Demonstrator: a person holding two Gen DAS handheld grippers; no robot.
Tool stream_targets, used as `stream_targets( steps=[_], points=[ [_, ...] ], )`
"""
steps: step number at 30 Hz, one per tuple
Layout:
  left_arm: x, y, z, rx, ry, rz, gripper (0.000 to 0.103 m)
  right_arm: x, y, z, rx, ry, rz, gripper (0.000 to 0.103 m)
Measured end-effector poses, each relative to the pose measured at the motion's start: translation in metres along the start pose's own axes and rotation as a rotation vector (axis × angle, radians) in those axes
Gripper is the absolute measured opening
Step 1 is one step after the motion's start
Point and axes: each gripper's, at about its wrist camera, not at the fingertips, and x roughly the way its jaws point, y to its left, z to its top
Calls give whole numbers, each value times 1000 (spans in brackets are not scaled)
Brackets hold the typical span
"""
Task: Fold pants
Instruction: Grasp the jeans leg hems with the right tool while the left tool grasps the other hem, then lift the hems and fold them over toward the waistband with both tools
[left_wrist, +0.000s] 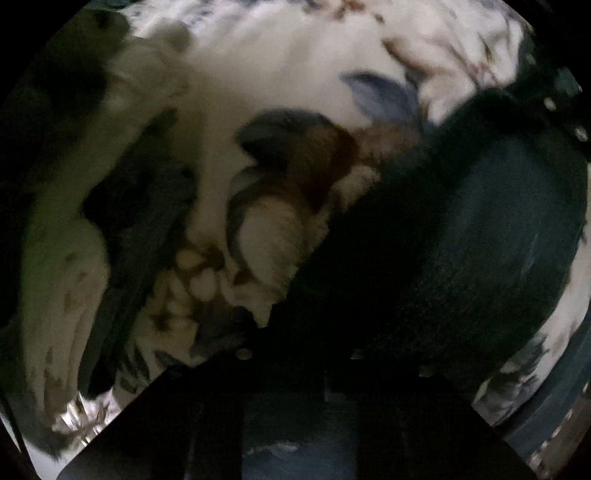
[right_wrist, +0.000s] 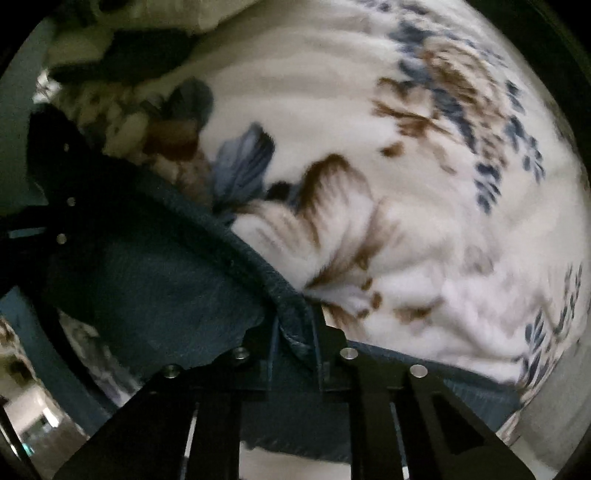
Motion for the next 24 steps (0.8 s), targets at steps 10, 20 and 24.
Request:
stream_targets(
  steps=[10, 20, 24],
  points=[
    [-129, 7, -107, -366, -180, -142, 9, -98, 7, -122, 179, -203, 123, 11],
    [-36, -143, -194, -706, 42, -325, 9, -27, 121, -228, 173, -57, 157, 11],
    [2, -164, -199, -733, 87, -316, 9, 13, 129, -245, 161, 3, 133, 11]
  ],
)
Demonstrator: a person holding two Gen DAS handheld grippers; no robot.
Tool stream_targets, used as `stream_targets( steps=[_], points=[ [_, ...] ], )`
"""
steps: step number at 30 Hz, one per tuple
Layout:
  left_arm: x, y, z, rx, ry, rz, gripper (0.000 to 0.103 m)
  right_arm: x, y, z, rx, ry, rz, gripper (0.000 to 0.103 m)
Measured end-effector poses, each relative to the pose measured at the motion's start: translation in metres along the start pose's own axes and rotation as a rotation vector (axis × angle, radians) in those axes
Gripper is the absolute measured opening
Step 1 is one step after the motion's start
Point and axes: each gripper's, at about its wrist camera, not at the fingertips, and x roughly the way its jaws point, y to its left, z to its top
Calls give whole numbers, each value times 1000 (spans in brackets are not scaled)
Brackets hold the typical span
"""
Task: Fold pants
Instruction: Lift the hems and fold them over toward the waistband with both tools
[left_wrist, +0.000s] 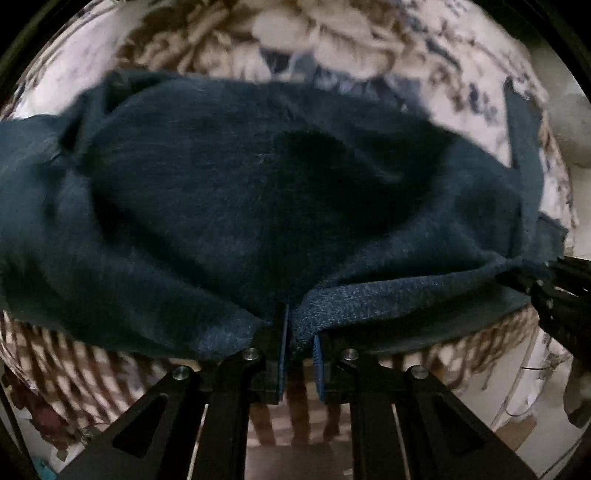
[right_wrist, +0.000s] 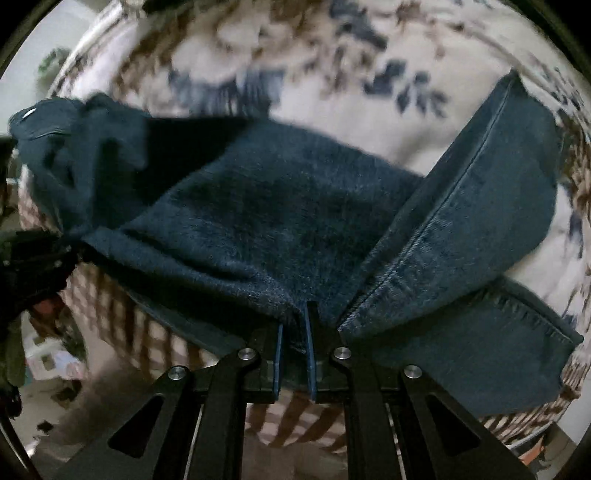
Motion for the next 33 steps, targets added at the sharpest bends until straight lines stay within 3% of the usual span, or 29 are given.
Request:
stream_targets(
  steps=[3, 6, 9, 11, 13, 14, 15, 16, 17, 18, 20, 22, 24, 29, 30, 33],
  points=[
    [7, 2, 6, -36, 6, -5, 11, 11, 2, -3, 3, 23, -19, 12],
    [-10, 7, 8, -111, 13, -42, 12, 12, 5, 1, 12, 55, -26, 17],
    [-33, -1, 1, -94, -10, -22, 14, -3, 8, 2, 48, 57, 5, 31],
    [-44, -6, -6, -84, -29, -12, 17, -13, 11, -1, 65, 54, 44, 62],
    [-52, -10, -13, -76, -45, -3, 18, -25, 17, -6, 76, 45, 102, 84],
    [-53, -9, -15, -72, -48, 4, 20, -30, 20, -8, 80, 42, 114, 90],
    [-53, -10, -16, -69, -45, 4, 23, -34, 23, -10, 86, 42, 117, 91],
    [-50, -10, -16, -77, -38, -15, 44, -37, 23, -12, 99, 40, 124, 91],
    [-50, -10, -15, -89, -30, -32, 77, -41, 21, -15, 127, 27, 141, 91],
    [-47, -6, -17, -102, -30, -53, 88, -45, 16, -16, 166, 13, 174, 91],
    [-42, -6, -16, -115, -59, -67, 91, -53, -3, -18, 255, -8, 246, 91],
    [-38, -4, -10, -100, -71, -28, 91, -61, -27, -16, 366, -39, 257, 91],
    [-41, -3, 0, -96, -98, 31, 91, -68, -52, -5, 456, -78, 191, 91],
    [-54, -5, 25, -105, -189, 270, 91, -62, -120, 42, 666, -135, -68, 91],
    [-53, -5, 32, -112, -193, 298, 91, -56, -127, 53, 682, -141, -92, 91],
    [-51, 0, 48, -150, -201, 277, 91, -32, -138, 82, 683, -126, -95, 89]
  ],
)
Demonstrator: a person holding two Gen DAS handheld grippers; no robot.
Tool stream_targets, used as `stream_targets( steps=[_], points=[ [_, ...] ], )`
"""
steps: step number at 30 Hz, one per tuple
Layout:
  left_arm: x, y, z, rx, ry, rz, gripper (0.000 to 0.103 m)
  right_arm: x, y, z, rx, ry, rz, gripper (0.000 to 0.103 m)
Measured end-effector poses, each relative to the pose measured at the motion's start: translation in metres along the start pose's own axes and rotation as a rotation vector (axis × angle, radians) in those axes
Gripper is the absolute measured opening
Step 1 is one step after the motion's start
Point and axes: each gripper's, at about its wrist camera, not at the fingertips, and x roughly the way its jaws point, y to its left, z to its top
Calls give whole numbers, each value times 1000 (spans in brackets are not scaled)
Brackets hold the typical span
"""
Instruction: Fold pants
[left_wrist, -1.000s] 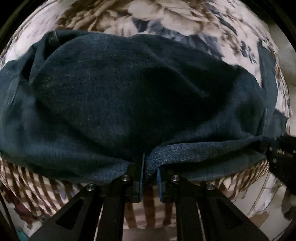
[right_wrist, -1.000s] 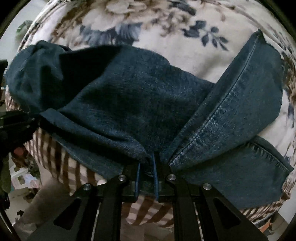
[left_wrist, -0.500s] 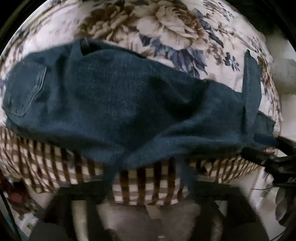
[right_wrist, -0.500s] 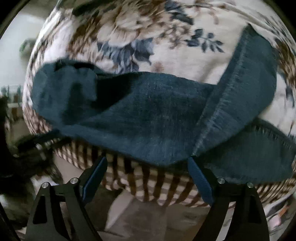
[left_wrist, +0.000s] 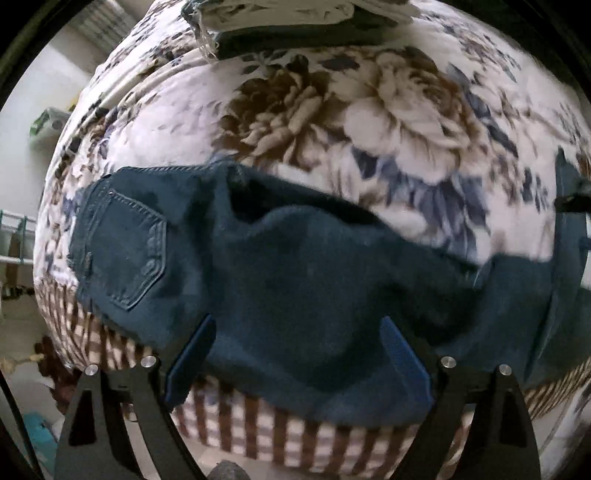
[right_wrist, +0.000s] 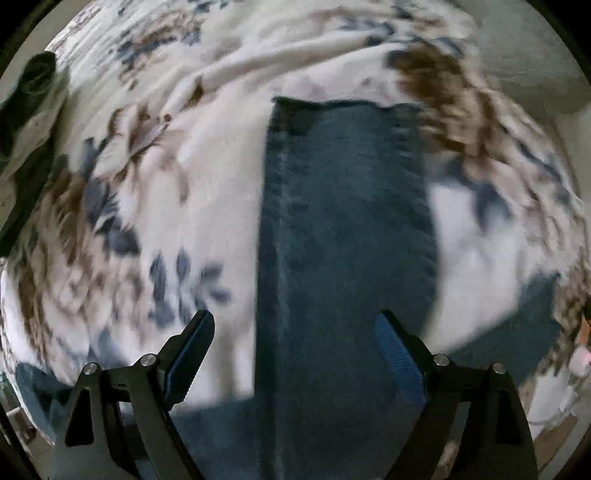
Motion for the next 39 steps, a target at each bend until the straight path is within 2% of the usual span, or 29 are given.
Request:
stream_targets(
  steps=[1, 2, 3, 4, 5, 6, 9, 10, 12, 15, 17, 19, 22, 24, 26, 27, 28, 30, 33, 34, 35, 37, 39],
  points=[
    [-2, 2, 2, -9, -1, -9, 91, 10, 2, 3, -14, 19, -27, 76],
    [-5, 2, 8, -12, -2, -19, 91, 15, 2, 3, -27, 22, -75, 49],
    [-9, 3, 9, -13, -8, -23, 91, 14, -5, -2, -19, 5, -112, 42],
    [-16, 8, 10, -11, -19, -29, 91, 7, -15, -7, 11, -23, -87, 25],
    [-22, 1, 9, -8, -29, -37, 91, -5, -30, -16, 59, -55, -64, 15],
    [-26, -3, 10, -2, -42, -52, 91, -22, -51, -32, 124, -94, -52, 14],
    [-40, -16, 0, 19, -62, -80, 91, -54, -111, -80, 292, -145, 18, 13],
    [-42, -22, -2, 30, -63, -87, 91, -57, -134, -100, 350, -129, 35, 13],
    [-39, -32, -5, 47, -54, -100, 91, -48, -173, -133, 481, -65, 146, 14],
    [-35, -48, -12, 65, -36, -102, 91, -25, -211, -171, 653, 4, 306, 23],
    [-33, -57, -13, 75, -31, -104, 91, -14, -229, -170, 693, -29, 379, 39],
    [-28, -64, -13, 91, -25, -106, 91, -13, -234, -175, 719, -87, 430, 42],
    [-23, -72, -11, 112, -9, -119, 91, -2, -246, -180, 815, -81, 484, 54],
    [-22, -75, -9, 122, -11, -118, 91, 8, -256, -188, 944, -92, 558, 54],
    [-23, -77, -8, 131, -15, -111, 91, 3, -272, -186, 1008, -130, 585, 54],
    [-24, -79, -7, 139, -20, -98, 91, -3, -273, -187, 1003, -149, 565, 55],
    [-24, -81, -7, 150, -26, -85, 91, -9, -271, -184, 967, -140, 510, 61],
    [-22, -89, -7, 187, -34, -37, 91, -17, -257, -168, 840, -130, 405, 65],
    [-11, -102, -8, 241, -19, 25, 91, -17, -240, -130, 639, -65, 225, 65],
    [-8, -103, -9, 245, -10, 25, 91, -11, -227, -121, 561, 1, 121, 62],
    [-5, -104, -9, 244, 3, 20, 91, -11, -225, -117, 545, 21, 75, 52],
    [-2, -104, -11, 241, 18, 12, 91, -15, -238, -134, 619, 35, 5, 49],
    [-3, -104, -14, 243, 15, 2, 91, -18, -251, -149, 719, 14, 52, 49]
  ],
)
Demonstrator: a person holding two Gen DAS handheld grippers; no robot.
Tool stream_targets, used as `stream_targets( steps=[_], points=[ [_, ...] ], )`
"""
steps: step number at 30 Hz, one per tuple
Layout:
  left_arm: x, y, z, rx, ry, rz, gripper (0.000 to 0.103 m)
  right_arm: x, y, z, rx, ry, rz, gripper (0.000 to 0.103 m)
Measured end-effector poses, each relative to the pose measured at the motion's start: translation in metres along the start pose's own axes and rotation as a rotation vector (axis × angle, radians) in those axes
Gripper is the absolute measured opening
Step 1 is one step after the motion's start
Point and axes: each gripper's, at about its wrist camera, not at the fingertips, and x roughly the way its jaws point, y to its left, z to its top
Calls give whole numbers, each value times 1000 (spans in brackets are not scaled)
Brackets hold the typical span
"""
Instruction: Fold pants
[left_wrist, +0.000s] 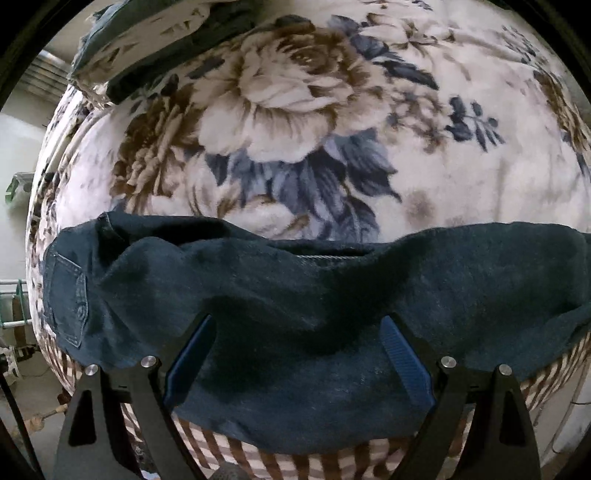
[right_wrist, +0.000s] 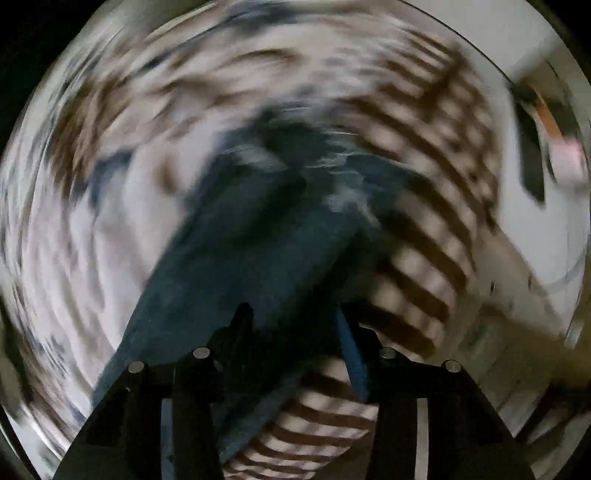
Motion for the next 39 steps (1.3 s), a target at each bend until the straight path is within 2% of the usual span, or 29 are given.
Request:
stream_targets(
  steps=[1, 3, 5, 7, 8, 9, 10, 12, 15, 17, 18, 20, 23, 26, 30, 31, 32, 35, 37, 39],
  points=[
    [-1, -1, -2, 3, -2, -3, 91, 0, -12, -2, 53, 6, 93, 49],
    [0, -3, -6, 10, 2, -11, 91, 5, -26, -7, 120, 26, 226, 49],
    [2, -5, -10, 18, 12, -15, 91, 7, -29, -10, 132, 3, 276, 49],
    [2, -7, -12, 27, 16, -19, 91, 5, -28, -13, 93, -50, 253, 48],
    [1, -9, -14, 30, 14, -20, 91, -1, -33, -6, 76, -58, 247, 25],
    [0, -10, -15, 32, 11, -21, 91, 0, -27, -4, 52, -66, 216, 9],
    [-1, -11, -17, 36, 9, -22, 91, 0, -27, 4, 31, -69, 176, 7],
    [-3, -12, -17, 42, 7, -27, 91, -5, -35, 21, -7, -86, 153, 7],
    [-4, -10, -18, 42, 1, -29, 91, -24, -31, 15, -78, -162, 182, 7],
    [-2, -10, -20, 38, 5, -29, 91, -17, -28, 12, -127, -145, 171, 8],
    [-3, -9, -17, 34, 10, -32, 91, -12, -33, 12, -145, -104, 148, 8],
    [-4, -12, -15, 30, 13, -36, 91, -6, -42, 17, -104, -56, 165, 18],
    [-6, -15, -17, 41, 2, -37, 91, -20, -57, 19, -12, -89, 166, 30],
    [-6, -18, -17, 45, 2, -43, 91, -28, -65, 22, 23, -127, 202, 30],
    [-4, -24, -15, 48, 10, -50, 91, -7, -54, 28, 1, -54, 212, 29],
    [-5, -25, -15, 52, 9, -49, 91, -7, -52, 27, -8, -70, 198, 13],
    [-5, -26, -15, 57, 9, -47, 91, -8, -45, 24, -31, -101, 155, 7],
    [-9, -28, -15, 61, 1, -48, 91, -28, -27, 10, -129, -193, 78, 6],
    [-12, -30, -14, 60, -7, -47, 91, -54, -18, -3, -199, -280, 83, 6],
    [-13, -29, -12, 60, -12, -55, 91, -78, -12, -15, -256, -353, 128, 6]
  ],
)
